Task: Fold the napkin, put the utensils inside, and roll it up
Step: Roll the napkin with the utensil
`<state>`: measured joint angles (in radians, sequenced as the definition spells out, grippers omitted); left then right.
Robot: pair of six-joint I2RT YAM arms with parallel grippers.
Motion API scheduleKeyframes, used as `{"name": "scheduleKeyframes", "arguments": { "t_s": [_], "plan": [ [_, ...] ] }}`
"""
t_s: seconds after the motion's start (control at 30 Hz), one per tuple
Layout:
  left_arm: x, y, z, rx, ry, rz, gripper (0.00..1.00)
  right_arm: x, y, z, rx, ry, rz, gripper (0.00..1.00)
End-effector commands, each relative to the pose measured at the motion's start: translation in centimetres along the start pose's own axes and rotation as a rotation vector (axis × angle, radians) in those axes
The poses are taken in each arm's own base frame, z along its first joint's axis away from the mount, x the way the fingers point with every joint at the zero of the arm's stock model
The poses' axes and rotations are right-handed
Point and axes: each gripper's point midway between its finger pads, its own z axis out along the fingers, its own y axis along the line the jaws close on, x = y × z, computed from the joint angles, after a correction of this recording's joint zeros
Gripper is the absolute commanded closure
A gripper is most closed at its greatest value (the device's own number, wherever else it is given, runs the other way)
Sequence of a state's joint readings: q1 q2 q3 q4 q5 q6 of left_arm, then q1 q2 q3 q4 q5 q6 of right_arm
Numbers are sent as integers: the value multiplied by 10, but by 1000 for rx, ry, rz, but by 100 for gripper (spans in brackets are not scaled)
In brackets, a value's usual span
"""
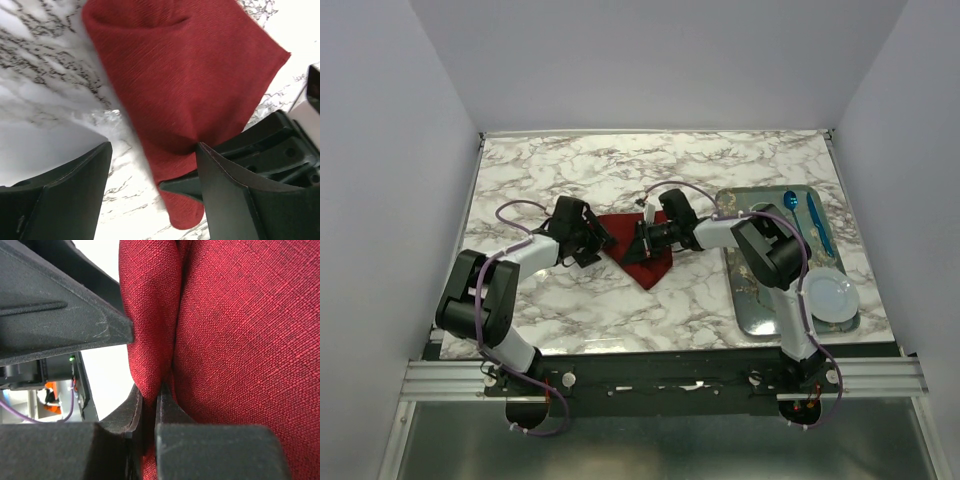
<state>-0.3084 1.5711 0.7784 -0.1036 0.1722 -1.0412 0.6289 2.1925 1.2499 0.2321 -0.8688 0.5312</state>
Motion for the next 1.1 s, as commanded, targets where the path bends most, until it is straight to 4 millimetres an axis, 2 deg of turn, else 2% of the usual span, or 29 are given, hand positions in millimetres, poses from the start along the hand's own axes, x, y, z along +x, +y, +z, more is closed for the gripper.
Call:
{"name": "scheduleKeyframes", "arguments": {
  "t_s": [0.0, 0.13, 0.17, 0.27, 0.43, 0.47, 0.5, 0.6, 0.63, 0.7, 0.73, 0.8, 0.83, 0.87, 0.9, 0.97, 1.0, 1.07],
  "plan": [
    [3, 1, 12, -4, 6, -16, 25, 41, -14, 8, 2, 118, 121, 95],
    [4, 12, 24, -57, 13, -48, 37, 39, -12, 9, -13, 122, 119, 95],
    [4, 15, 26, -71, 14, -49, 43, 38, -12, 9, -12, 120, 115, 94],
    [4, 21, 27, -88, 3, -40, 52, 38, -11, 7, 6, 122, 105, 91],
    [4, 22, 21, -85, -11, -27, 57, 32, -18, -4, 127, 117, 29, 79],
    [5, 21, 21, -77, -1, -26, 59, 34, -24, -8, 191, 124, 31, 77],
    [6, 20, 21, -74, 2, -29, 61, 25, -18, -14, 213, 106, -3, 74],
    [8, 17, 19, -63, 13, -31, 62, 21, -20, -23, 341, 104, -78, 62],
    [8, 16, 19, -60, 14, -32, 62, 13, -7, -26, 359, 88, -136, 56],
    [9, 15, 18, -56, 20, -31, 62, 8, -9, -35, 470, 77, -181, 48],
    [9, 14, 17, -54, 20, -32, 62, 5, 4, -35, 490, 69, -239, 41],
    [9, 12, 16, -48, 24, -32, 62, -3, 6, -42, 591, 43, -297, 36],
    [9, 11, 15, -46, 24, -32, 62, -2, 14, -40, 619, 43, -345, 31],
    [9, 11, 15, -46, 26, -32, 62, -7, 20, -43, 654, 21, -380, 29],
    [9, 10, 15, -47, 28, -32, 62, -13, 16, -50, 742, -9, -419, 27],
    [11, 9, 14, -42, 38, -36, 62, -11, 23, -45, 818, -18, -504, 22],
    [11, 9, 14, -41, 41, -42, 62, -19, 22, -50, 892, -48, -537, 21],
    [13, 7, 14, -33, 50, -45, 62, -16, 29, -44, 939, -52, -598, 20]
  ]
}}
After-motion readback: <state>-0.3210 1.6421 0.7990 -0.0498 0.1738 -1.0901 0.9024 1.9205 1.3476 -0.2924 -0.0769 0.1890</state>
